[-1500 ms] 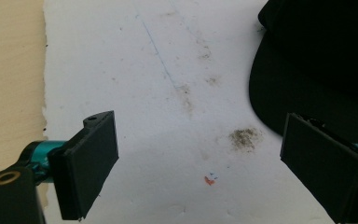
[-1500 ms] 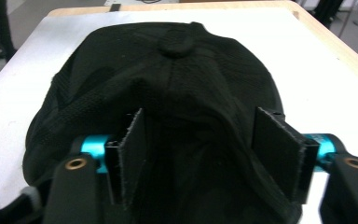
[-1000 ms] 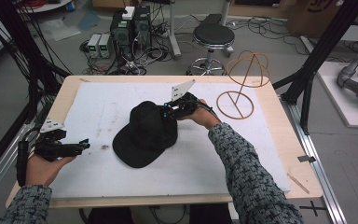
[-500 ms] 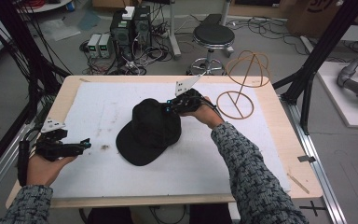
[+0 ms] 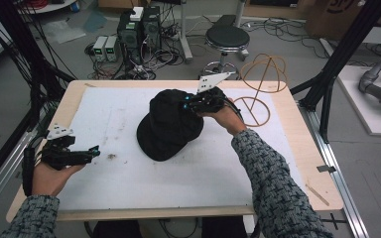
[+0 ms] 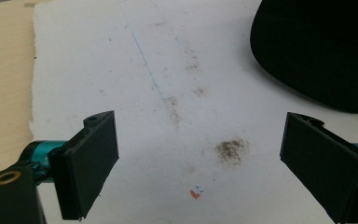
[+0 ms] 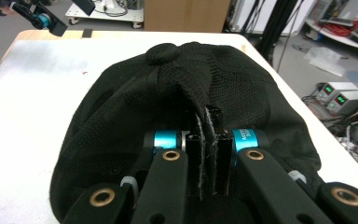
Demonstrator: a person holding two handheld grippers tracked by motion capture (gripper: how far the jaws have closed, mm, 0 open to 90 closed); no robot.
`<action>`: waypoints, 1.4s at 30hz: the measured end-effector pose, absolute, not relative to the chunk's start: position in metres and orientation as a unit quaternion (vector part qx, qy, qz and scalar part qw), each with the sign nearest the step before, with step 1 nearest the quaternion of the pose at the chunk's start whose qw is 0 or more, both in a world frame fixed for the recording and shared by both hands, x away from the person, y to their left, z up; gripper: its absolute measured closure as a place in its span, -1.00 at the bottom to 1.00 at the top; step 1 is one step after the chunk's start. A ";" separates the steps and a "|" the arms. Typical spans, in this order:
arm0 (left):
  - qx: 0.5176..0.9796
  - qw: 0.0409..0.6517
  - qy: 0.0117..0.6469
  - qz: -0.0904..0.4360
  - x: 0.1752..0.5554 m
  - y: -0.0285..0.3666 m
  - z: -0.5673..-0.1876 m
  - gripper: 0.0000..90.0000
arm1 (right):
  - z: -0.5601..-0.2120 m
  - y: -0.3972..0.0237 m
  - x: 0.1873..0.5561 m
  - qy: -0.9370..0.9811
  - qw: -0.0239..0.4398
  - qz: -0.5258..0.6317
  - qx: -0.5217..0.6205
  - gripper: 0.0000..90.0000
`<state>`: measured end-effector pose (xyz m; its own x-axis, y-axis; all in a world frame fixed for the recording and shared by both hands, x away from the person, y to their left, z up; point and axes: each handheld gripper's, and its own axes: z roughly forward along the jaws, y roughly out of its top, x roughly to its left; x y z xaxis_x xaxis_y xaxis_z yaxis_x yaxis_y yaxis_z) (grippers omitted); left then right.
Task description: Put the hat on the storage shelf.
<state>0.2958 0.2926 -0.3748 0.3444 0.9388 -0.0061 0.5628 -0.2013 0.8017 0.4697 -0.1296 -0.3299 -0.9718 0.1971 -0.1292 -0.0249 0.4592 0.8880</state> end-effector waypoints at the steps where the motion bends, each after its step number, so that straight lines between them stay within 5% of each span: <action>1: 0.734 0.367 0.512 0.254 0.296 0.293 -0.375 -0.74 | -0.328 -0.131 0.470 0.845 0.115 0.520 0.050 0.97; 42: 0.738 0.380 0.497 0.252 0.300 0.277 -0.369 -0.74 | -0.207 -0.213 0.451 0.804 0.195 0.547 0.127 0.96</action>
